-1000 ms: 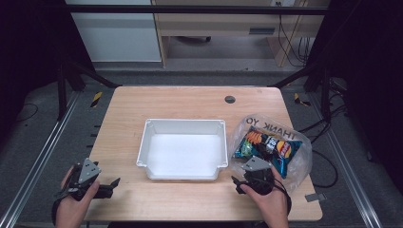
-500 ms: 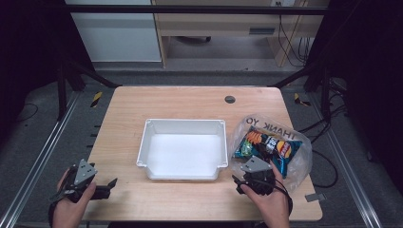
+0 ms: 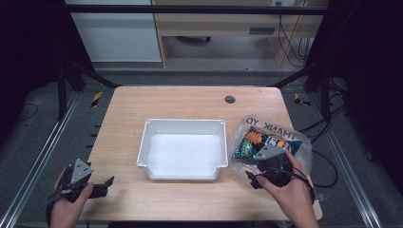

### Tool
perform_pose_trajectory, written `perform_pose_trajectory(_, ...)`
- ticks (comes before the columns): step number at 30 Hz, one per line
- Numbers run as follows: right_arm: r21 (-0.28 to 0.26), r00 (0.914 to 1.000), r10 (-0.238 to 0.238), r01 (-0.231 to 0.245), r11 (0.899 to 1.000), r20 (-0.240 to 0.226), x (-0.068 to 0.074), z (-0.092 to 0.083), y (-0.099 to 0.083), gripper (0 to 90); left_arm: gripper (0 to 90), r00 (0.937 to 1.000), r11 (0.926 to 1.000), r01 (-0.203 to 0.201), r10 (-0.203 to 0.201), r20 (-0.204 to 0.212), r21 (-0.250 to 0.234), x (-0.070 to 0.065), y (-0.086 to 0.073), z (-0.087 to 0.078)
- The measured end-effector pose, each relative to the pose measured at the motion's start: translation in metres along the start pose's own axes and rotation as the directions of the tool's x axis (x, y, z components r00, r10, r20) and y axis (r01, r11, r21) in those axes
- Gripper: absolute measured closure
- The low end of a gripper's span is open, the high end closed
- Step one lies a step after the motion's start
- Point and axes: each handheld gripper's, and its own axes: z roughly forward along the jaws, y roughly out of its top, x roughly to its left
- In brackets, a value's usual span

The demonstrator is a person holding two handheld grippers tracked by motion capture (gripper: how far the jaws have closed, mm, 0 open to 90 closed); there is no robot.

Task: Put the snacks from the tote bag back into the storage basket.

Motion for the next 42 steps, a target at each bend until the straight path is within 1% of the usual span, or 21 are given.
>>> perform_pose_trajectory(1,-0.005,0.9998,-0.021,0.021,1.0,0.005,-0.004,-0.006,0.0,13.7,3.1,1.0,1.0,-0.002,0.002,0.0,0.001,-0.001,0.0,0.001)
perform_pose_trajectory(2,-0.012,0.9994,-0.035,0.035,0.999,-0.004,-0.014,-0.014,-0.002,13.9,3.1,1.0,0.9999,-0.004,0.004,-0.004,0.009,-0.003,-0.001,0.002)
perform_pose_trajectory(3,-0.012,0.9994,-0.035,0.035,0.999,-0.004,-0.014,-0.014,-0.002,13.9,3.1,1.0,0.9999,-0.004,0.004,-0.004,0.009,-0.003,-0.001,0.002)
perform_pose_trajectory(6,0.009,0.998,-0.06,0.06,0.998,0.018,-0.032,-0.024,-0.005,14.3,3.1,0.9999,0.9998,-0.01,0.01,-0.008,0.018,-0.004,-0.001,0.002)
perform_pose_trajectory(8,0.017,0.997,-0.076,0.075,0.997,0.018,-0.043,-0.028,-0.004,15.0,3.0,0.9999,0.9998,-0.011,0.011,-0.013,0.014,-0.003,0.001,0.002)
perform_pose_trajectory(11,0.046,0.9949,-0.101,0.101,0.994,0.0,-0.061,-0.029,0.002,15.1,3.0,0.9999,0.9999,-0.004,0.004,-0.015,0.014,0.001,0.002,0.003)
perform_pose_trajectory(12,0.051,0.9938,-0.106,0.108,0.993,-0.033,-0.072,-0.028,0.007,15.1,3.0,0.9999,0.9999,0.0,0.001,-0.016,0.012,0.002,0.002,0.003)
perform_pose_trajectory(13,0.051,0.9938,-0.106,0.108,0.993,-0.033,-0.072,-0.028,0.007,15.1,3.0,0.9999,0.9999,0.001,-0.001,-0.016,0.01,0.003,0.003,0.003)
perform_pose_trajectory(15,0.067,0.9923,-0.108,0.112,0.991,-0.06,-0.082,-0.025,0.012,15.0,3.0,0.9999,1.0,-0.001,0.001,-0.011,0.009,0.003,0.002,0.003)
perform_pose_trajectory(16,0.072,0.9923,-0.106,0.11,0.991,-0.064,-0.085,-0.023,0.013,14.9,3.0,1.0,1.0,-0.002,0.002,-0.01,0.009,0.002,0.002,0.003)
perform_pose_trajectory(17,0.086,0.9919,-0.106,0.111,0.99,-0.071,-0.088,-0.021,0.015,14.5,3.0,1.0,0.9999,-0.003,0.003,-0.007,0.012,0.001,0.002,0.003)
perform_pose_trajectory(19,0.098,0.991,-0.107,0.114,0.989,-0.081,-0.092,-0.016,0.018,12.4,3.0,1.0,0.9999,-0.008,0.008,-0.003,0.009,-0.001,0.002,0.001)
perform_pose_trajectory(21,0.109,0.9886,-0.112,0.123,0.986,-0.101,-0.094,-0.013,0.02,10.6,3.0,0.9999,0.9999,-0.016,0.016,-0.006,0.004,-0.003,0.002,0.0)
perform_pose_trajectory(24,0.122,0.9866,-0.108,0.123,0.985,-0.123,-0.096,-0.005,0.025,9.6,2.9,0.9998,0.9998,-0.02,0.02,-0.002,0.009,-0.003,0.002,0.0)
perform_pose_trajectory(26,0.141,0.9849,-0.109,0.128,0.982,-0.134,-0.096,-0.001,0.027,9.3,2.9,0.9997,0.9996,-0.024,0.024,0.003,0.014,-0.003,0.003,0.002)
perform_pose_trajectory(29,0.178,0.9853,-0.096,0.121,0.977,-0.141,-0.098,0.008,0.027,8.6,2.9,0.9998,0.9997,-0.021,0.021,0.001,0.013,-0.002,0.004,0.004)
perform_pose_trajectory(33,0.19,0.9868,-0.079,0.106,0.976,-0.141,-0.106,0.019,0.024,8.8,2.9,0.9998,0.9997,-0.022,0.022,0.002,0.015,-0.001,0.006,0.006)
perform_pose_trajectory(36,0.195,0.9873,-0.057,0.085,0.977,-0.148,-0.113,0.026,0.022,8.3,2.9,0.9998,0.9997,-0.02,0.02,-0.001,0.013,-0.001,0.005,0.006)
perform_pose_trajectory(38,0.194,0.9853,-0.054,0.086,0.977,-0.162,-0.117,0.03,0.02,7.4,2.9,0.9997,0.9996,-0.024,0.024,0.0,0.014,-0.001,0.005,0.005)
perform_pose_trajectory(40,0.197,0.9851,-0.046,0.078,0.977,-0.166,-0.119,0.033,0.019,7.4,2.9,0.9997,0.9995,-0.025,0.025,0.002,0.019,-0.001,0.005,0.005)
perform_pose_trajectory(42,0.203,0.9851,-0.043,0.077,0.976,-0.167,-0.121,0.036,0.018,7.7,2.9,0.9999,0.9997,-0.017,0.017,0.0,0.018,0.0,0.005,0.005)
